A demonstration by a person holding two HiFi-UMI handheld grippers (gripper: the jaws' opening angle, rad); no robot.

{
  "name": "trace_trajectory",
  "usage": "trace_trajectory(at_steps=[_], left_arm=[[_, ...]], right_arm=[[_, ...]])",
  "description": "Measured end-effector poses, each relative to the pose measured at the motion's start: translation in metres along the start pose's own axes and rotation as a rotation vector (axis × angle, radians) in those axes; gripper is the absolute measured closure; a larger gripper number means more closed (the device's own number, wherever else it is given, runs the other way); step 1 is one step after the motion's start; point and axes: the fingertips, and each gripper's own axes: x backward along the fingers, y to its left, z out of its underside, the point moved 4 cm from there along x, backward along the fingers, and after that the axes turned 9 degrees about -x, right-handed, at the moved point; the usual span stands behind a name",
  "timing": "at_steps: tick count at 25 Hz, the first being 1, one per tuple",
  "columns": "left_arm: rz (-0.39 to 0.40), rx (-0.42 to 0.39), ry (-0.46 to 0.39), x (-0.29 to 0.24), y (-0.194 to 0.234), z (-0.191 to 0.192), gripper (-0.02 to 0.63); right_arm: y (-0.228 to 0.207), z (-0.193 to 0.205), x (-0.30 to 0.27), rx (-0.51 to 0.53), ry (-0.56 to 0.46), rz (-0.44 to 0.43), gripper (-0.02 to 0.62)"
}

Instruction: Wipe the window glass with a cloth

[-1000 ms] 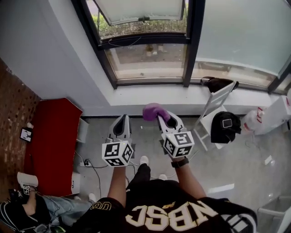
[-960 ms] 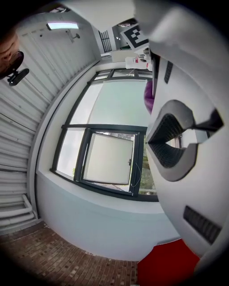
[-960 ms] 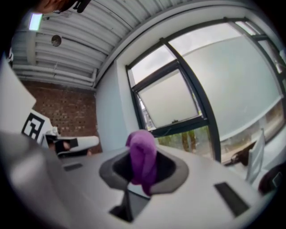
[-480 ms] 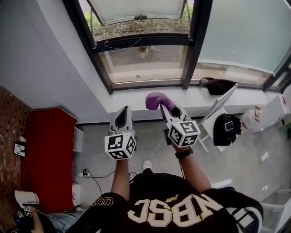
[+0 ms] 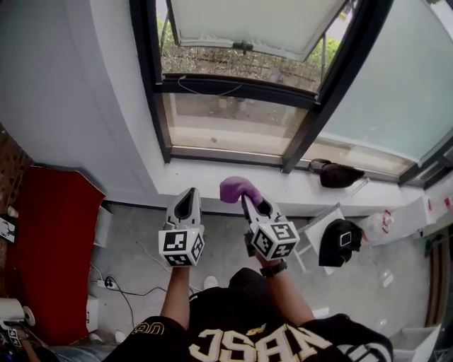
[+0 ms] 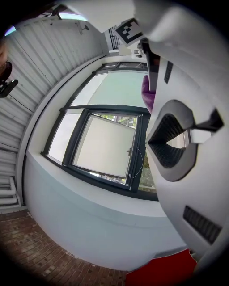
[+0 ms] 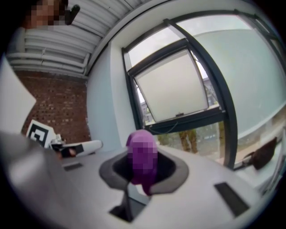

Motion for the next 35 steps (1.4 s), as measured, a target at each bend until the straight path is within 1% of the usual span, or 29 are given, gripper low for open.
trace_trajectory(at_steps=[3, 7, 10, 11, 14, 17, 19, 22, 25, 26, 29, 31, 33, 35], left_arm=[[0.022, -0.007, 0.011, -0.019, -0.007, 0.008, 0.594], [0.043, -0.015, 0.01, -0.068, -0.022, 0.012, 0.594], [0.052, 0.007, 0.016, -0.119, -0.032, 0.015, 0.594], [0.05, 0.012, 0.015, -0.139, -0.034, 0.014, 0.594], [0.045, -0.01, -0.002, -0.201, -0.046, 0.01, 0.594], [0.039, 0.029, -0.04, -0.261, -0.06, 0.003, 0.594], [0.027, 0.02, -0.052, -0.294, -0.074, 0.004, 0.594], [0.011, -0.014, -0.056, -0.34, -0.093, 0.014, 0.595], [0.003, -0.095, -0.011, -0.379, -0.114, 0.034, 0.595], [-0.004, -0.101, 0.003, -0.388, -0.117, 0.042, 0.595], [-0.029, -0.038, 0.044, -0.405, -0.109, 0.068, 0.595], [-0.012, -0.015, 0.077, -0.405, -0.098, 0.087, 0.595], [-0.007, 0.001, 0.071, -0.402, -0.08, 0.103, 0.595], [-0.007, 0.023, 0.037, -0.404, -0.051, 0.113, 0.595]], right_arm=[[-0.019, -0.001, -0.01, -0.02, 0.015, 0.012, 0.517], [-0.059, -0.022, -0.035, -0.03, -0.017, 0.009, 0.517], [-0.102, -0.035, -0.063, -0.013, -0.016, 0.007, 0.515], [-0.117, -0.04, -0.074, 0.012, -0.009, 0.007, 0.517], [-0.166, -0.063, -0.104, 0.089, 0.001, 0.002, 0.517], [-0.212, -0.093, -0.134, 0.065, -0.013, -0.022, 0.516], [-0.24, -0.107, -0.147, 0.04, -0.018, -0.026, 0.515], [-0.278, -0.121, -0.162, 0.025, -0.017, -0.035, 0.515], [-0.32, -0.117, -0.177, 0.01, 0.005, -0.027, 0.517], [-0.334, -0.114, -0.182, 0.014, 0.017, -0.02, 0.516], [-0.359, -0.1, -0.204, 0.029, 0.033, -0.022, 0.515], [-0.362, -0.082, -0.22, 0.004, 0.036, -0.039, 0.517], [-0.363, -0.063, -0.242, -0.008, 0.038, -0.055, 0.517], [-0.36, -0.051, -0.268, 0.002, 0.023, -0.067, 0.516]])
